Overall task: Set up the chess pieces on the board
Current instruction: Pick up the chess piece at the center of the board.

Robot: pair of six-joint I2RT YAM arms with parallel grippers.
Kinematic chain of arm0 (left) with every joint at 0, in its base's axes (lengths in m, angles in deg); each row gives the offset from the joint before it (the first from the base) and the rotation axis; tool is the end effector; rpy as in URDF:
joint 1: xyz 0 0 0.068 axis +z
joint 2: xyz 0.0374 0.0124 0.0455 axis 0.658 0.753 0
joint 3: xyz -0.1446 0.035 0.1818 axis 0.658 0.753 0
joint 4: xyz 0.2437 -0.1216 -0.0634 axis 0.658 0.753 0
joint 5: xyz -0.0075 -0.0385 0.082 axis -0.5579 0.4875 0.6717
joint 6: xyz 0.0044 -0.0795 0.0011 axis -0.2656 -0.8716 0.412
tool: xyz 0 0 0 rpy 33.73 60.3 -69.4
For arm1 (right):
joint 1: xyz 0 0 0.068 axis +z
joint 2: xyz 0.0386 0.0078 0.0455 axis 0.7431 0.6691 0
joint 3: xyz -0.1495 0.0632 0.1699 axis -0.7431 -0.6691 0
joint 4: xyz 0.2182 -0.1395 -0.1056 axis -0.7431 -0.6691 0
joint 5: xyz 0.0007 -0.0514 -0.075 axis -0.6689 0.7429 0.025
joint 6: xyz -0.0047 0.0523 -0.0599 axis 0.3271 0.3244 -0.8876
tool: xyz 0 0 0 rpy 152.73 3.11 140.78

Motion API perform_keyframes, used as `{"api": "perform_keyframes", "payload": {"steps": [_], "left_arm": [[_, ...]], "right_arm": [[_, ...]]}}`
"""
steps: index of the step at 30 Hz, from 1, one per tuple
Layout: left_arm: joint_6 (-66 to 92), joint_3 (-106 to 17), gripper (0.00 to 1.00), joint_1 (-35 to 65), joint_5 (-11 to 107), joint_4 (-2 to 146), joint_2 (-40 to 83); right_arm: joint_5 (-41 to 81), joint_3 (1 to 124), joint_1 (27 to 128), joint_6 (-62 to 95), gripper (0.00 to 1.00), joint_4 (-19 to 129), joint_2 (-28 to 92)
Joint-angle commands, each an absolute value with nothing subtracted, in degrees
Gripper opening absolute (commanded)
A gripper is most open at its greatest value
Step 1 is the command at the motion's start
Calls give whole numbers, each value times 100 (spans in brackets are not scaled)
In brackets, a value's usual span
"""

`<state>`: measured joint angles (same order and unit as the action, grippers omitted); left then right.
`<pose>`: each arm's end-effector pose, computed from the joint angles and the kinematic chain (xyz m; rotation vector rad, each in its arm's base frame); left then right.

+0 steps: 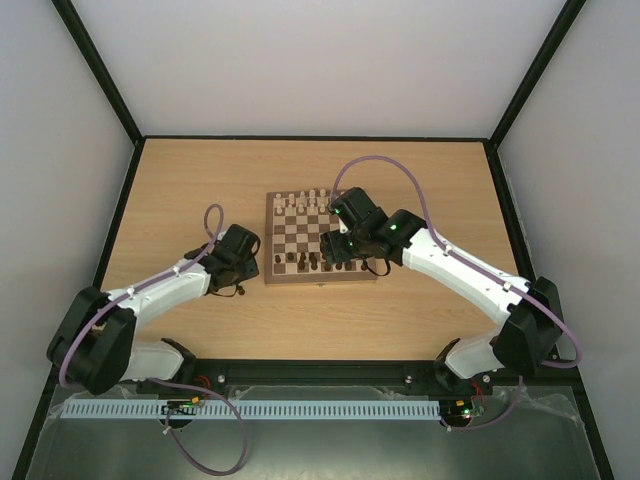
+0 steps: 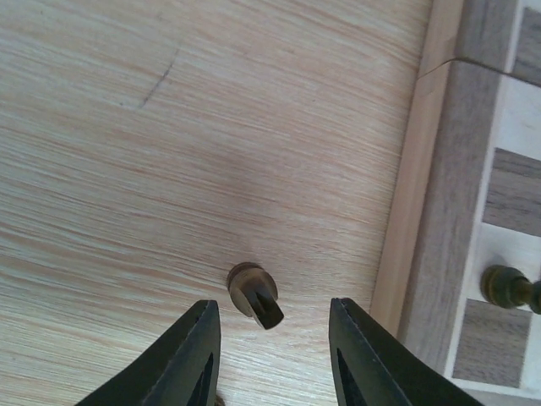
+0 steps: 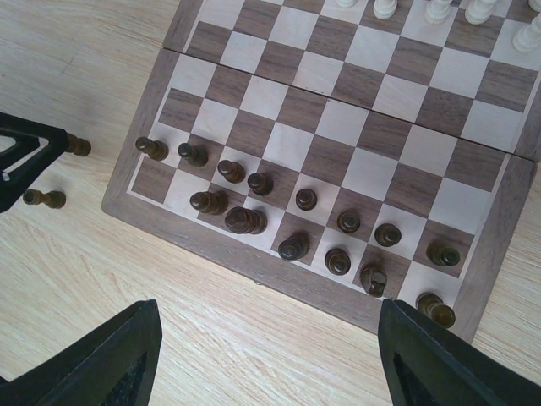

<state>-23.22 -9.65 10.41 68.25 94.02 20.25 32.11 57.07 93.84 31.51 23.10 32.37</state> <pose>0.2512 -0.1327 0.1009 -0.4656 2.5098 -0.2753 0.2555 0.2549 0.2459 -0.4584 2.3372 0.4849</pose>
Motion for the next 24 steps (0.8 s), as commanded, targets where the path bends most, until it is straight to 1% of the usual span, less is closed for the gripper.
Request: {"api": "perform_keyframes", "payload": {"steps": [1, 7, 15, 24], "left_arm": [[-2393, -892, 37, 1016, 6868, 9221, 2316], [-2324, -1007, 35, 1024, 6957, 9131, 2569], [-2237, -1154, 27, 1030, 6983, 9171, 2669], [-2182, -1217, 21, 1031, 7020, 9271, 2638]], "right_arm": [[3156, 5596, 9412, 3087, 71, 2286, 3290], [3167, 5583, 9408, 3076, 71, 2280, 3277], [3202, 5575, 9411, 3080, 71, 2267, 3285], [3199, 5589, 9408, 3080, 71, 2284, 3327]]}}
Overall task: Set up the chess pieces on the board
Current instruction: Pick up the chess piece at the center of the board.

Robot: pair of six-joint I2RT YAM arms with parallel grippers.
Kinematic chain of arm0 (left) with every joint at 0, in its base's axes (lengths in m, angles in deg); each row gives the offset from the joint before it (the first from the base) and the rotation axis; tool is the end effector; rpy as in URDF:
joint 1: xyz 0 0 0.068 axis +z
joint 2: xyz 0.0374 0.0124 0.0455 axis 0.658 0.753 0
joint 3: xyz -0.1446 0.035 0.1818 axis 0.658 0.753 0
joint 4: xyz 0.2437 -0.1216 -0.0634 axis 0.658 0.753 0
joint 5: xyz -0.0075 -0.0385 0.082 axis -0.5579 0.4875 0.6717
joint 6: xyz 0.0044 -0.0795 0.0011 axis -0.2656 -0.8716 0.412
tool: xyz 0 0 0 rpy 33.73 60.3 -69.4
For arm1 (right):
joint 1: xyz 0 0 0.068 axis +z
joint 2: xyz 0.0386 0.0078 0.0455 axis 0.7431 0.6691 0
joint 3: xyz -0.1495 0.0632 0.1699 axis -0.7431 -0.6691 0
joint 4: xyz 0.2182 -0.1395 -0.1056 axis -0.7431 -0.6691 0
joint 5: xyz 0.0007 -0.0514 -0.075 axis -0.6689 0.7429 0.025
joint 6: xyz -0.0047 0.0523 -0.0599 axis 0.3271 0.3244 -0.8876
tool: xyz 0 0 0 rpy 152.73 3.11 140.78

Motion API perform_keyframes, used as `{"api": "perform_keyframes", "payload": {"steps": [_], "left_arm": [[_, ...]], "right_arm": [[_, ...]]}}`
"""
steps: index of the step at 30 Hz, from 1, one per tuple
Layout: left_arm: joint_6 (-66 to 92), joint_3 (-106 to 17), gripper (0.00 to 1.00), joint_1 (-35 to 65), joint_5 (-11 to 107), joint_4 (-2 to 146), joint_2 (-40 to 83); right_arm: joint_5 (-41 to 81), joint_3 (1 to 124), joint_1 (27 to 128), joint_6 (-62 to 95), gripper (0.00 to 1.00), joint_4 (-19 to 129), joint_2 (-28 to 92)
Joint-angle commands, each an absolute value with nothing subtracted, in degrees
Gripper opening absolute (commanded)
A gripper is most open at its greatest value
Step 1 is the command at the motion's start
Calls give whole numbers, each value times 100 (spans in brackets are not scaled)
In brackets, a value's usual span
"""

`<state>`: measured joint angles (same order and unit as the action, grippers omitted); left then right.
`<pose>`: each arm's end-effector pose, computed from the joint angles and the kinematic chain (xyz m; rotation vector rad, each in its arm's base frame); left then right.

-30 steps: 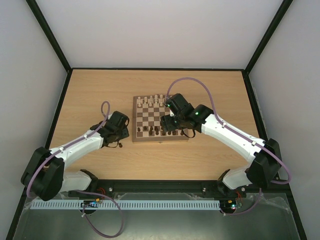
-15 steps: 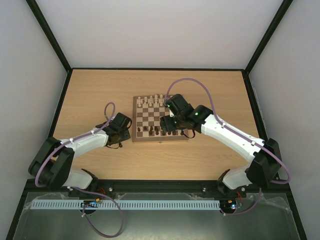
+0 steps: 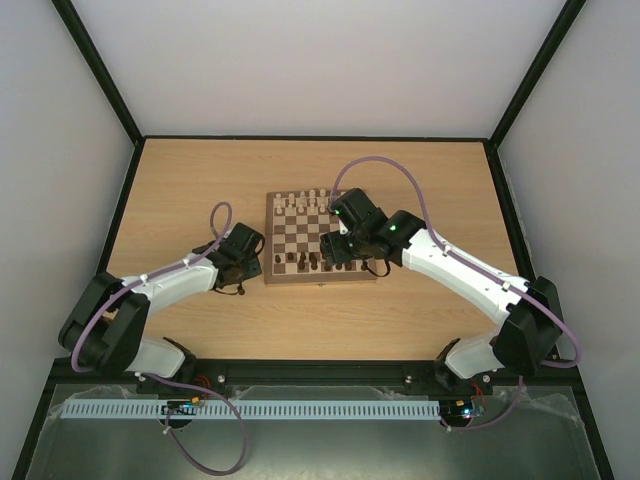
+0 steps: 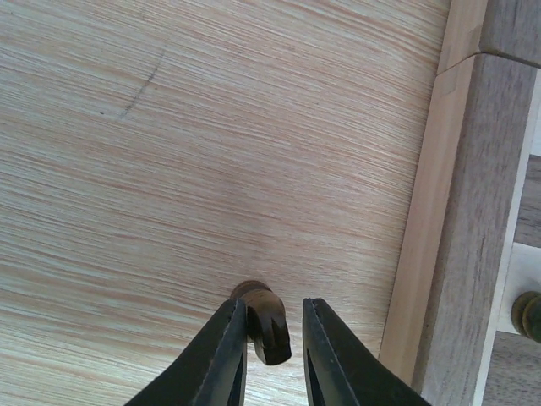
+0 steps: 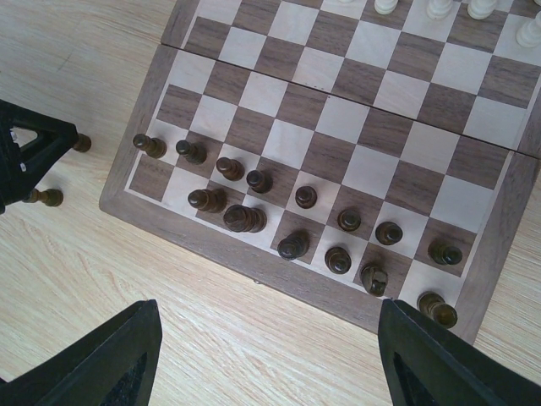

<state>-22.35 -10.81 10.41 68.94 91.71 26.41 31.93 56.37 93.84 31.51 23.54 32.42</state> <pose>0.2579 -0.1357 0.0817 -0.4495 2.5452 -0.2194 0.2551 0.2549 0.2418 -0.4615 2.3428 0.4850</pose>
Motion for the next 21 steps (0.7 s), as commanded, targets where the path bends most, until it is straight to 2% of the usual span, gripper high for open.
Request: {"api": "perform_keyframes", "payload": {"steps": [1, 10, 15, 21], "left_arm": [[-2175, -1224, 20, 1030, 7026, 9276, 2648], [-2122, -1268, 16, 1030, 7097, 9369, 2629], [-2062, -1340, 3, 1030, 7120, 9432, 2655], [-1941, -1558, 2, 941, 7133, 9708, 2512]], "right_arm": [[3187, 5598, 9410, 3080, 71, 2275, 3337], [3202, 5585, 9409, 3080, 71, 2281, 3348], [3199, 5610, 9407, 3081, 71, 2276, 3365], [3205, 5665, 9413, 3080, 71, 2238, 3356]]}}
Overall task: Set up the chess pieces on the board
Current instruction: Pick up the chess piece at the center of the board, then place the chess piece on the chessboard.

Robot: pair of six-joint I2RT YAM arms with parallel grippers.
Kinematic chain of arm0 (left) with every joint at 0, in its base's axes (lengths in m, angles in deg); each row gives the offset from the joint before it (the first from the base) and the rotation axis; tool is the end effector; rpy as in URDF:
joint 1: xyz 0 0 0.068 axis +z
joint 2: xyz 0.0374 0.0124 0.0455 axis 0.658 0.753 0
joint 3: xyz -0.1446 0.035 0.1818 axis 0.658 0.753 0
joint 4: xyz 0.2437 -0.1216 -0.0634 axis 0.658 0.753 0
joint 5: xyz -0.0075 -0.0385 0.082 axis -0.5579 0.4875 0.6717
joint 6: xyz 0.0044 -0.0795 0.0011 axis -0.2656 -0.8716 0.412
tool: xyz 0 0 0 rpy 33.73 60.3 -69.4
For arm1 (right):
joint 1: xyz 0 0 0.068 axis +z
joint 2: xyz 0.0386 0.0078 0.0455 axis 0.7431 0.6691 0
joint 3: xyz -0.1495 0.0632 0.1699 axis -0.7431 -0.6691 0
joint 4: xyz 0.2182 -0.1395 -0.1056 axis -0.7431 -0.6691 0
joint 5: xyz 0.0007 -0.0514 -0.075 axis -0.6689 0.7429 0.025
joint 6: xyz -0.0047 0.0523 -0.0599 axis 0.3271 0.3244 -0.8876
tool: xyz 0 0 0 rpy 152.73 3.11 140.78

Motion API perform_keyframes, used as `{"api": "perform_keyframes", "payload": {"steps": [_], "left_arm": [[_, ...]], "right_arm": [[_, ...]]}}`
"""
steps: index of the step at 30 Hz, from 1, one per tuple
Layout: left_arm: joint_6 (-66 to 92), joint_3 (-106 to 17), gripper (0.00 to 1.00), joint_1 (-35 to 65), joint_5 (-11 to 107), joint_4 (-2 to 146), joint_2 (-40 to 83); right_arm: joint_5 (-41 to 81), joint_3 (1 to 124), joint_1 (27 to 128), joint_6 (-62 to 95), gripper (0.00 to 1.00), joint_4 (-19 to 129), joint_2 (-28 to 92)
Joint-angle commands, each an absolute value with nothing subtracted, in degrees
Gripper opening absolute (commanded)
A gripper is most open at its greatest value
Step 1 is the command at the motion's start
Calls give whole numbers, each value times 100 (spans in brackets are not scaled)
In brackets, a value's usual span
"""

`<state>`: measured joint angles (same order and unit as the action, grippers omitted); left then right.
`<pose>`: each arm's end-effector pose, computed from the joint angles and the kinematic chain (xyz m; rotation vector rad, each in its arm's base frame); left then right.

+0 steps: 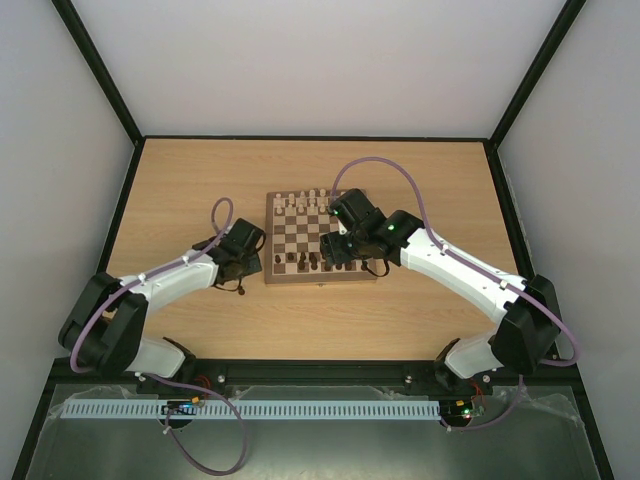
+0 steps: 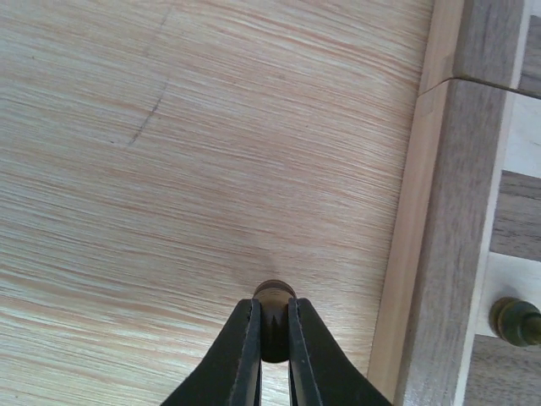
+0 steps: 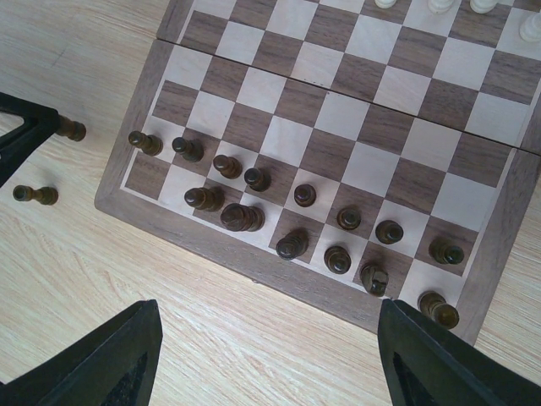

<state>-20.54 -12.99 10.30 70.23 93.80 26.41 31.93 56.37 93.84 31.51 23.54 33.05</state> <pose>0.2625 -0.1374 0.0912 -0.4127 2.5369 -0.1857 0.2561 0.2559 0.2380 -0.4641 2.3528 0.4785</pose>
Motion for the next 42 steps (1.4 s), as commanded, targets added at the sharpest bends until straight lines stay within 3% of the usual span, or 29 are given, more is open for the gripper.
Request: {"api": "perform_keyframes", "payload": {"steps": [1, 14, 42], "left_arm": [[-1906, -1644, 2, 891, 7133, 9806, 2491], [-1736, -2852, 2, -276, 7016, 10731, 2895], [-1617, -3591, 2, -694, 6966, 10579, 4084]], "right_arm": [[3220, 5667, 9411, 3080, 71, 2229, 3350], [3472, 5714, 9412, 3100, 71, 2140, 3192], [3522, 5592, 9407, 3116, 71, 2177, 3093]]}}
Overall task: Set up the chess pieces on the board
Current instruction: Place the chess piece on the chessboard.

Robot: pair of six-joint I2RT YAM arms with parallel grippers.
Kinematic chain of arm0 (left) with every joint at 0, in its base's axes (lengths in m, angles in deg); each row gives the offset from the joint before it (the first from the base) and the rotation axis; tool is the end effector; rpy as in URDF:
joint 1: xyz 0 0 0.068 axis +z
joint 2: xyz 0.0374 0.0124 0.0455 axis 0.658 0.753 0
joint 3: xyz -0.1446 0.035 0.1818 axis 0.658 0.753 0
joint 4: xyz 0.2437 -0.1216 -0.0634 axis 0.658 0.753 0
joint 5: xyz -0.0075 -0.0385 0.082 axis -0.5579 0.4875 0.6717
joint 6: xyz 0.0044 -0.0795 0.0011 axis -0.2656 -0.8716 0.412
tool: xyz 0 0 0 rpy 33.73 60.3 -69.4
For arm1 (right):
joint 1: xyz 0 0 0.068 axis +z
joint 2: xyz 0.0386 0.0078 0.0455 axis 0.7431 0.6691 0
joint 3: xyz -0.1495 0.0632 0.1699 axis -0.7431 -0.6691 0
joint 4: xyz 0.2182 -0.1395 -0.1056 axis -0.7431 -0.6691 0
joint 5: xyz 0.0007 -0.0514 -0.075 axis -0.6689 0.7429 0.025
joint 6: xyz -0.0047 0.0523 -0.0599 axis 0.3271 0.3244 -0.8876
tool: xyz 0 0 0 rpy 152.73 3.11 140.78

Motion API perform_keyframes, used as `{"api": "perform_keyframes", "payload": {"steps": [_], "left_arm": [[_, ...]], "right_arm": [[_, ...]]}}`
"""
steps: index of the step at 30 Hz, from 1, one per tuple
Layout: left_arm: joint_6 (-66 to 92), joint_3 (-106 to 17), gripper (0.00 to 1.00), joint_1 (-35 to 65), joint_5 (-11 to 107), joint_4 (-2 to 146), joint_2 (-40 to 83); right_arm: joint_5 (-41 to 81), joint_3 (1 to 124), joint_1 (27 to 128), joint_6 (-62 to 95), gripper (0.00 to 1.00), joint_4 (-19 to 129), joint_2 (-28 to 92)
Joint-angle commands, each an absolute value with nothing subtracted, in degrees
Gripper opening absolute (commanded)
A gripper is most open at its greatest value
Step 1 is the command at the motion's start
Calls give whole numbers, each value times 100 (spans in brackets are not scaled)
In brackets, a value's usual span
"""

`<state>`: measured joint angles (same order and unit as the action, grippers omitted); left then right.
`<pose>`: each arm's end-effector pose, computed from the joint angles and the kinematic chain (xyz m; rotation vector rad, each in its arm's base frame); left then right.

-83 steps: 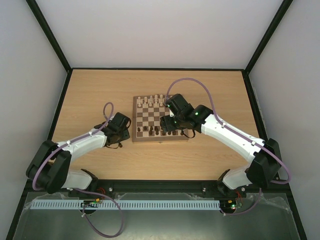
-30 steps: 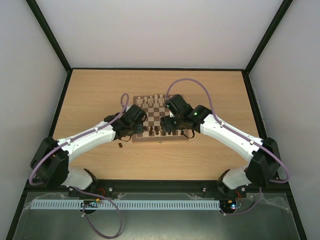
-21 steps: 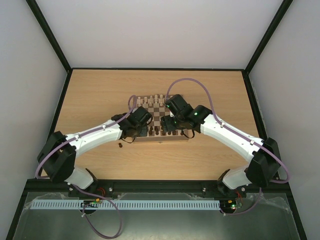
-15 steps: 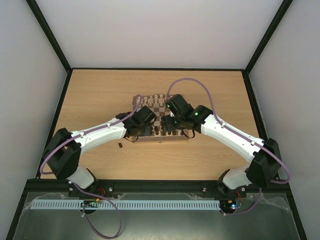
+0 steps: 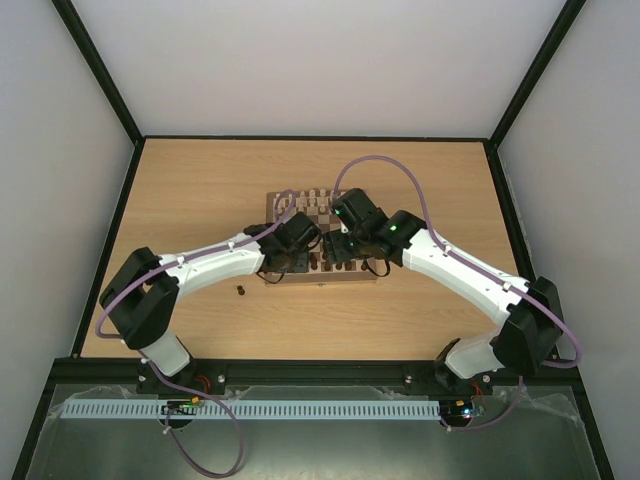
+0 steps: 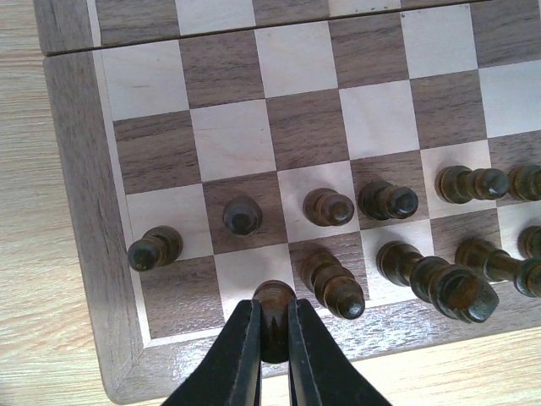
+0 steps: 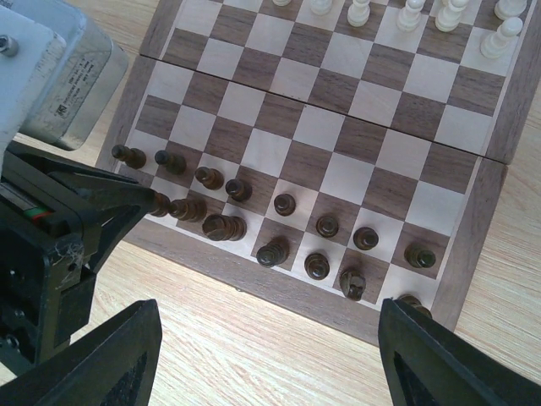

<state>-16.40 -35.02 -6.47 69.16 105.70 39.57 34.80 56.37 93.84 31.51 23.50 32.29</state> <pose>0.2520 -0.2533 0.1288 0.0711 2.6335 -0.2392 0.2572 0.2521 0.2427 -0.4330 2.3298 0.4330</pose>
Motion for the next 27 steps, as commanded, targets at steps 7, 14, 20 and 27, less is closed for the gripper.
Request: {"api": "perform_keyframes", "payload": {"steps": [7, 14, 20, 27], "left_arm": [[-1655, -3583, 2, -720, 7142, 10689, 4106], [-1699, -3540, 2, -746, 7245, 10705, 4165], [-1733, -3467, 3, -755, 7282, 10691, 4155], [-1767, -3402, 6, -773, 7274, 10679, 4142]], "right_arm": [[3489, 5575, 9409, 3107, 71, 2188, 3109], [3470, 5560, 9410, 3107, 71, 2199, 3119], [3469, 5556, 9409, 3107, 71, 2206, 3145], [3451, 5539, 9410, 3107, 71, 2218, 3159]]}}
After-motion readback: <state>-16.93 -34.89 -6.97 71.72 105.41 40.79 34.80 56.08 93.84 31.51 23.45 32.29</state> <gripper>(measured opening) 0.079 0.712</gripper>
